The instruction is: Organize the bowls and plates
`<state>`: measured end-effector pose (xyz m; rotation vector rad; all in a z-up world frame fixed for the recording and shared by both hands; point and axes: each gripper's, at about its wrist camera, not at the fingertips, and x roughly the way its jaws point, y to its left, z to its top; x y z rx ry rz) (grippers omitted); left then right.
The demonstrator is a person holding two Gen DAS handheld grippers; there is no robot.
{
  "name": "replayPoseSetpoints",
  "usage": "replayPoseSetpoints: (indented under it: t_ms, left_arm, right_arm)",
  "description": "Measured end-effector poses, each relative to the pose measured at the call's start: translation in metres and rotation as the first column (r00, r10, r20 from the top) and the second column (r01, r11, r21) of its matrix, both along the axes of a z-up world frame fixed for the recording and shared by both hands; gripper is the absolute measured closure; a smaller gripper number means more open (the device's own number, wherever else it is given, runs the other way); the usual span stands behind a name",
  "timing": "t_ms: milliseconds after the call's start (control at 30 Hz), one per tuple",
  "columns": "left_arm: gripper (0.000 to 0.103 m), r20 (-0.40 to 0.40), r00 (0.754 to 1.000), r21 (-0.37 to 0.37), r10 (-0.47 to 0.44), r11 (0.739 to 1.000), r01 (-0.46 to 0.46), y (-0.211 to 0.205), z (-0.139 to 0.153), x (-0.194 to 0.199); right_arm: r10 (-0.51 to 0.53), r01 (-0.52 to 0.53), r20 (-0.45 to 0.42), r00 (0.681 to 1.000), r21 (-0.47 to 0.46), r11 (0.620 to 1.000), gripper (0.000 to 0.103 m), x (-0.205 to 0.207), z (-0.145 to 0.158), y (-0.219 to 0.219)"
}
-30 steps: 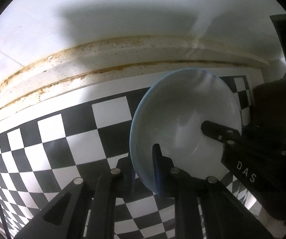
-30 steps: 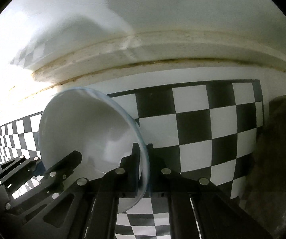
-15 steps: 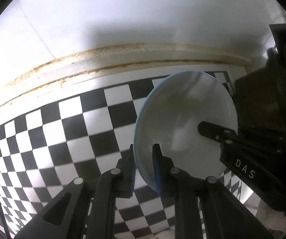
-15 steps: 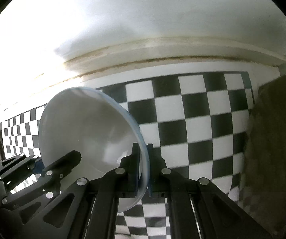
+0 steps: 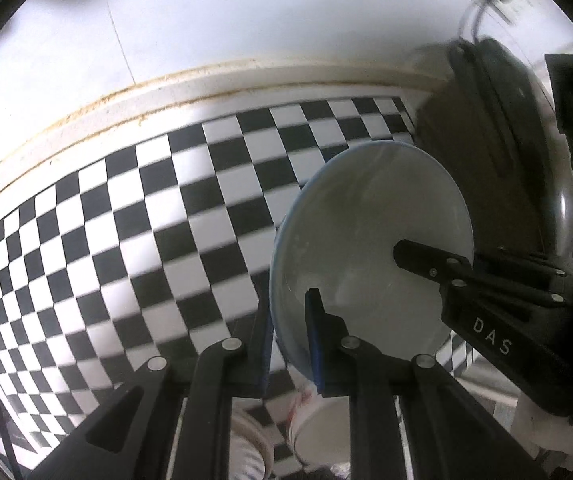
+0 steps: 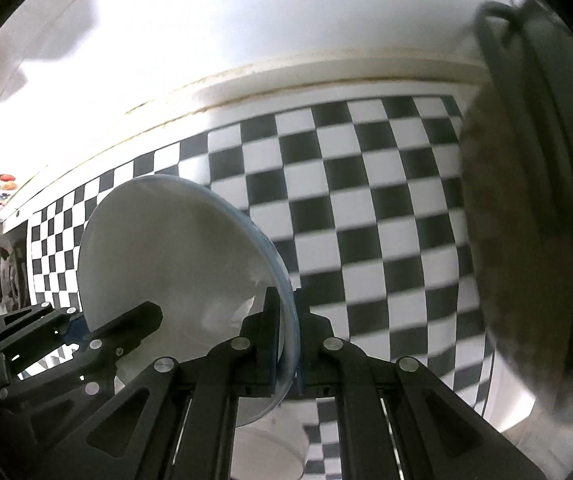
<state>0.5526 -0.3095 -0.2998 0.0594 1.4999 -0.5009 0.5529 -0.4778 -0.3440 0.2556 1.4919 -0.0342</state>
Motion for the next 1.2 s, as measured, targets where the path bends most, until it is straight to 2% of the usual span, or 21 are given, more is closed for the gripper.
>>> replayPoseSetpoints:
  t_ms: [300, 567, 900, 1200]
  left_arm:
    - [0.090, -0.003, 0.998, -0.024, -0.064, 0.998, 0.064, 0.014, 0.020, -0.074]
    - [0.090, -0.061, 0.989, -0.003, -0.132, 0.991, 0.132, 0.013, 0.005, -0.124]
    - [0.090, -0.119, 0.976, 0.046, -0.182, 0.981, 0.188, 0.004, -0.039, -0.147]
    - [0.090, -0.134, 0.972, 0.077, -0.190, 0.976, 0.202, 0.000, -0.057, -0.153]
  right_arm:
    - [-0.047, 0.046, 0.022, 0.999, 0.026, 0.999, 0.095, -0.095, 0.020, 0.015]
    - [-0.080, 0.080, -0.013, 0.997, 0.050, 0.996, 0.095, -0.168, 0.001, 0.021]
    - [-0.116, 0.123, -0.088, 0.989, 0.073, 0.990, 0.095, -0.195, -0.047, 0.016]
    - [-0.117, 0.123, -0.104, 0.988, 0.059, 0.991, 0.095, -0.200, -0.065, 0.016]
